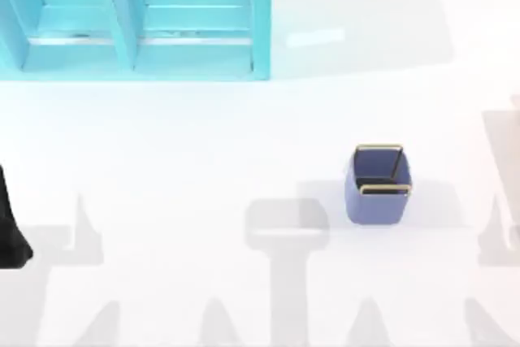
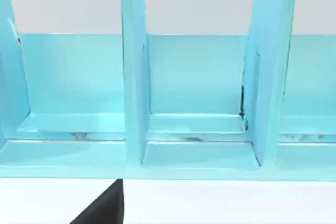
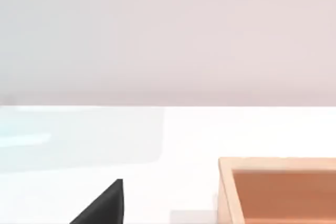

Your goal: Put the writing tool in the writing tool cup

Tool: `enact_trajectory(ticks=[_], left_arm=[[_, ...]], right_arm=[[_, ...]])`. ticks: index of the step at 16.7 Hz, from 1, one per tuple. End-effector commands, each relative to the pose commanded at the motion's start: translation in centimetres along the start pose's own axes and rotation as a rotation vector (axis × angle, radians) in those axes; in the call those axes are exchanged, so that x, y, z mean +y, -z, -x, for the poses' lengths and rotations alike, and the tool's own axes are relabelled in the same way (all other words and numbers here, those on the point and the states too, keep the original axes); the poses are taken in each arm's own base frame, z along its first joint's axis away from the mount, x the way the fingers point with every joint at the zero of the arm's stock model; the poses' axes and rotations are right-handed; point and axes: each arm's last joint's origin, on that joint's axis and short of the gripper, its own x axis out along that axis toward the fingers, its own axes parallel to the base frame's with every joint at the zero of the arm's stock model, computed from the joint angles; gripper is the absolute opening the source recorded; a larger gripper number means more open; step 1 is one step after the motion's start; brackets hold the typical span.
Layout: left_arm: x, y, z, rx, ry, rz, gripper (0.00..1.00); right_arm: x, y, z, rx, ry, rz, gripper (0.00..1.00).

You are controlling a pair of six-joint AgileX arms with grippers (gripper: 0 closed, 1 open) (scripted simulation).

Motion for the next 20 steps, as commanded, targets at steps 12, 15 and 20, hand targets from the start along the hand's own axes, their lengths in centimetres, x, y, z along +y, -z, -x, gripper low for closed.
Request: enact_trajectory(ticks=[12,15,20], left_arm=[[3.0,-1.8,-2.3,0.459,-0.180,0.200,1.00],[5.4,-4.2,-4.4,0.586,-0.243,0.329,1.00],[12.3,-8.3,-9.1,0.686,-0.325,0.564,1.00]], right_arm=[[0.0,0.0,0.0,0.000,0.000,0.000,1.00],[0.0,0.0,0.0,0.000,0.000,0.000,1.00],[0.0,0.0,0.0,0.000,0.000,0.000,1.00]])
